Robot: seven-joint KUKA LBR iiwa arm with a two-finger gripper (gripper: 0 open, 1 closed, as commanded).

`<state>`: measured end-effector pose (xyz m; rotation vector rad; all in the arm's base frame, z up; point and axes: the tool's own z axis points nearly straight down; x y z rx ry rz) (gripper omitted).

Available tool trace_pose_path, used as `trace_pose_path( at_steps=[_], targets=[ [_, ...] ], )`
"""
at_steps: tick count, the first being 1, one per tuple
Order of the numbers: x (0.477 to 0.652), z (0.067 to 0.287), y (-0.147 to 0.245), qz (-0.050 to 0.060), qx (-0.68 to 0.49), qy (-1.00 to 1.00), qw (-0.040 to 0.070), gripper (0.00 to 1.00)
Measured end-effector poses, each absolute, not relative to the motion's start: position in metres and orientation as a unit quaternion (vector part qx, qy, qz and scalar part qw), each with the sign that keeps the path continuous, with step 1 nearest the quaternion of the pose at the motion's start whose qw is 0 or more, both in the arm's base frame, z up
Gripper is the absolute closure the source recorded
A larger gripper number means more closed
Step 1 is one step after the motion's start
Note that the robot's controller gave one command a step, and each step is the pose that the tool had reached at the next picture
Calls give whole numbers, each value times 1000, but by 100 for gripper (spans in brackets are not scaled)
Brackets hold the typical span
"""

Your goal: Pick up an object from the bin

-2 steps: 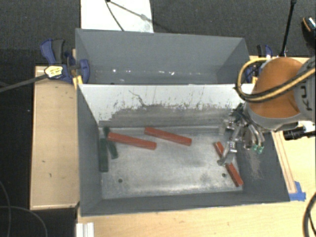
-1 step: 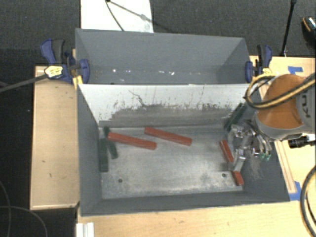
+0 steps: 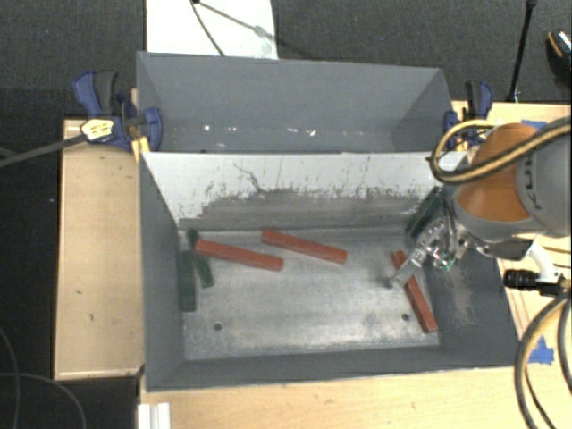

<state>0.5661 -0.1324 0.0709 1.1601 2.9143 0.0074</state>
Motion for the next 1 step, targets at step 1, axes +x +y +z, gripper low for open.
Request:
trace_pose_path(
  at_steps=[1],
  targets=[
    [564,71,-119,0,187,982,0,0]
  ],
)
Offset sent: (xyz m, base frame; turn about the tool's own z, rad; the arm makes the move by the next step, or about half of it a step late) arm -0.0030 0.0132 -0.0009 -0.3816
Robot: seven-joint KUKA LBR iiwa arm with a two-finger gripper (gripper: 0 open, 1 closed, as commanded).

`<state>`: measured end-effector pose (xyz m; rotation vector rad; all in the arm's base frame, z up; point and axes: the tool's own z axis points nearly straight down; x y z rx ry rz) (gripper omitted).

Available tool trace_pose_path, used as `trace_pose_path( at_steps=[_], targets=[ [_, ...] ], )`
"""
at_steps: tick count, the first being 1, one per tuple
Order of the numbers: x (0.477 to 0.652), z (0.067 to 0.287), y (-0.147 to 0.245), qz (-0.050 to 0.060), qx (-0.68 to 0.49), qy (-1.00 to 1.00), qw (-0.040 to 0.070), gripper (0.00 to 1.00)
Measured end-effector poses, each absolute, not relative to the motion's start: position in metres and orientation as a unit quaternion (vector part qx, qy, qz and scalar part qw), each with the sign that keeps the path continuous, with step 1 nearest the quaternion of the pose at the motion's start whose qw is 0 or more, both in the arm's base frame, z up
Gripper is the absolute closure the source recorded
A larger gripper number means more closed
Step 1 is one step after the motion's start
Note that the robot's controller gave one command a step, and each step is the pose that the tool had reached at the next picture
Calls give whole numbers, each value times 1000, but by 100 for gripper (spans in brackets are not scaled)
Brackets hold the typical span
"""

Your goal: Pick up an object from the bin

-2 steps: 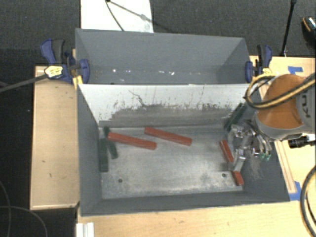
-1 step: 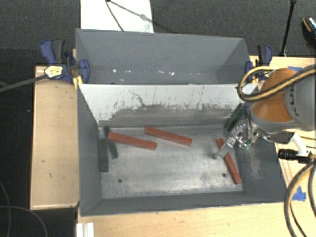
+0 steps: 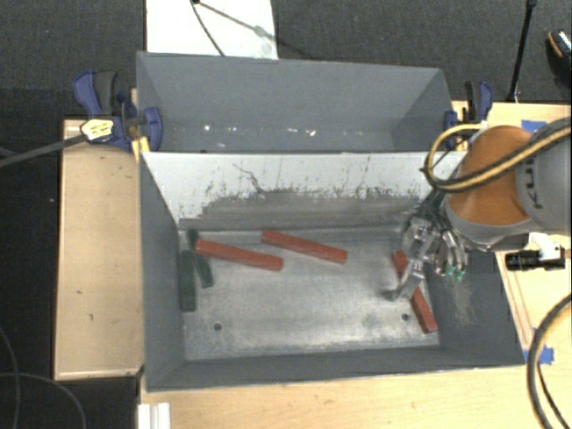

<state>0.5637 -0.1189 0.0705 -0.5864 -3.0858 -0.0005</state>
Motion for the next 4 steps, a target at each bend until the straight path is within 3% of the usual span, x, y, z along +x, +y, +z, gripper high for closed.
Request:
trace_pose_path(
  at_steps=[1,2,3,4],
  targets=[
    [573,71,-142,0,8,-1000,-3,0],
    [569,126,-61,-1,120,-993,-5,0],
    [587,75,14,-2,180,-984,0,0],
    [590,71,27,-1,171,-985,-1,0]
  ],
)
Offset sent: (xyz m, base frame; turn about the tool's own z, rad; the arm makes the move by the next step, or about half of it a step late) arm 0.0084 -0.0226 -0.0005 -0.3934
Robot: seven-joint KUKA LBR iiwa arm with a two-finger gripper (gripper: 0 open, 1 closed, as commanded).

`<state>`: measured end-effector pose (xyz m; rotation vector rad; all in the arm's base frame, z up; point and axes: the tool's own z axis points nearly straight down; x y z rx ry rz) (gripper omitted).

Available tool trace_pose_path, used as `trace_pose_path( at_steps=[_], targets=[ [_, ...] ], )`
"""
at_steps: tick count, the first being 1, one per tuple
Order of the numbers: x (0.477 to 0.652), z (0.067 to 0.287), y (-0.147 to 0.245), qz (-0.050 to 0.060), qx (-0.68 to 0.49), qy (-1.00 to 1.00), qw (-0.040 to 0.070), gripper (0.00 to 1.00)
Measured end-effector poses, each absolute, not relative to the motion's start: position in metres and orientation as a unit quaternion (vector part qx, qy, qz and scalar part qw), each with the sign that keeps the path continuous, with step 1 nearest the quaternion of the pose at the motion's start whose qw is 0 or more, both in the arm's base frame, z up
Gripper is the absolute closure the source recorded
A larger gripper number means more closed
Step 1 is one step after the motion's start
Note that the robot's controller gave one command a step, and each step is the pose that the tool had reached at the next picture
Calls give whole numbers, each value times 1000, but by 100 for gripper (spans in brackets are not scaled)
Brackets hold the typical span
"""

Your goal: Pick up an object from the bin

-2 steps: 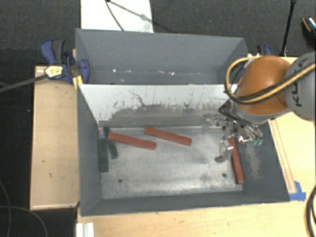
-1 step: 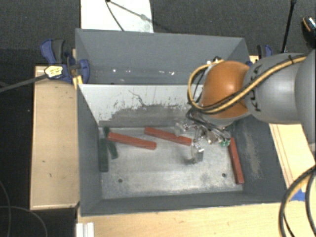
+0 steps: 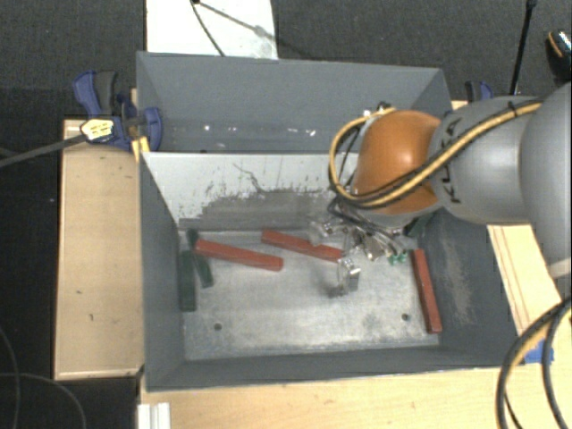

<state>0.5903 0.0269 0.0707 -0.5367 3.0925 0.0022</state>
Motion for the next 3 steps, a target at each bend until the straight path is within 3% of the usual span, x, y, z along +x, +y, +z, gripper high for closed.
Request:
trace_pose_path(
  at_steps=[1,2,3],
  targets=[
    [592,73,27,1,-170,985,5,100],
    [590,71,26,1,-170,985,2,0],
    [590,71,26,1,-170,985,2,100]
  ],
)
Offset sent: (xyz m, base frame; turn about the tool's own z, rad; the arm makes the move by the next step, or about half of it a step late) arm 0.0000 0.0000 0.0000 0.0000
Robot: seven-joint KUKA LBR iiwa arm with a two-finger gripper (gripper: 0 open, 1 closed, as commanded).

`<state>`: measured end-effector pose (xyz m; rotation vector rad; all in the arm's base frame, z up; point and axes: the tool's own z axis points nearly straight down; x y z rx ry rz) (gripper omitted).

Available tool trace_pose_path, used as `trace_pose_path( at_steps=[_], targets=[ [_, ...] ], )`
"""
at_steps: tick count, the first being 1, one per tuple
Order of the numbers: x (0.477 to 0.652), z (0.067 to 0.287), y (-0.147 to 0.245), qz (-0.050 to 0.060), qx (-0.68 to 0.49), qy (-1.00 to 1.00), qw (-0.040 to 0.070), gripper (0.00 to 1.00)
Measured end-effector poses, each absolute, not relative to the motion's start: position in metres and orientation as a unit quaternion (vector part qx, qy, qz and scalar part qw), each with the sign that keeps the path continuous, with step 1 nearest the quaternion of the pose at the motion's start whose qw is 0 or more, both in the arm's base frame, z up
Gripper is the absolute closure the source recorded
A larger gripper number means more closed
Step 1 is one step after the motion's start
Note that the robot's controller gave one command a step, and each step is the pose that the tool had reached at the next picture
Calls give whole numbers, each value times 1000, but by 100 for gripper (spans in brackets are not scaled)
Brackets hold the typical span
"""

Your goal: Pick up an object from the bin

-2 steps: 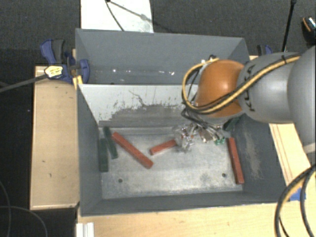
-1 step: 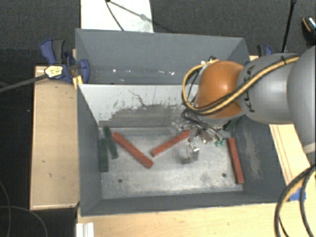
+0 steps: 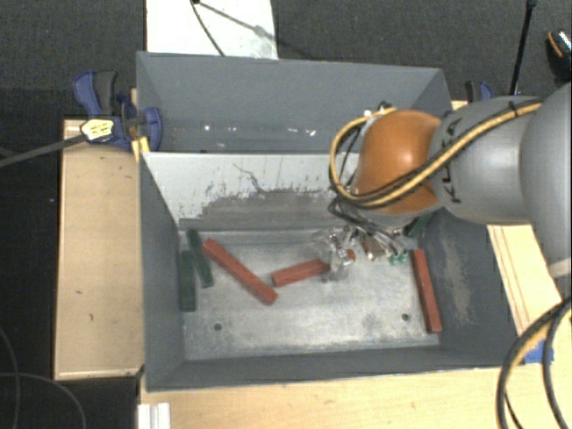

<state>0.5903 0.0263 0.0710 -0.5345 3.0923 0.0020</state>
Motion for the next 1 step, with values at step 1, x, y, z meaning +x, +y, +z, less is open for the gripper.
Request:
trace_pose_path(
  at_steps=[1],
  targets=[
    [562,250,42,0,-203,979,6,100]
  ],
)
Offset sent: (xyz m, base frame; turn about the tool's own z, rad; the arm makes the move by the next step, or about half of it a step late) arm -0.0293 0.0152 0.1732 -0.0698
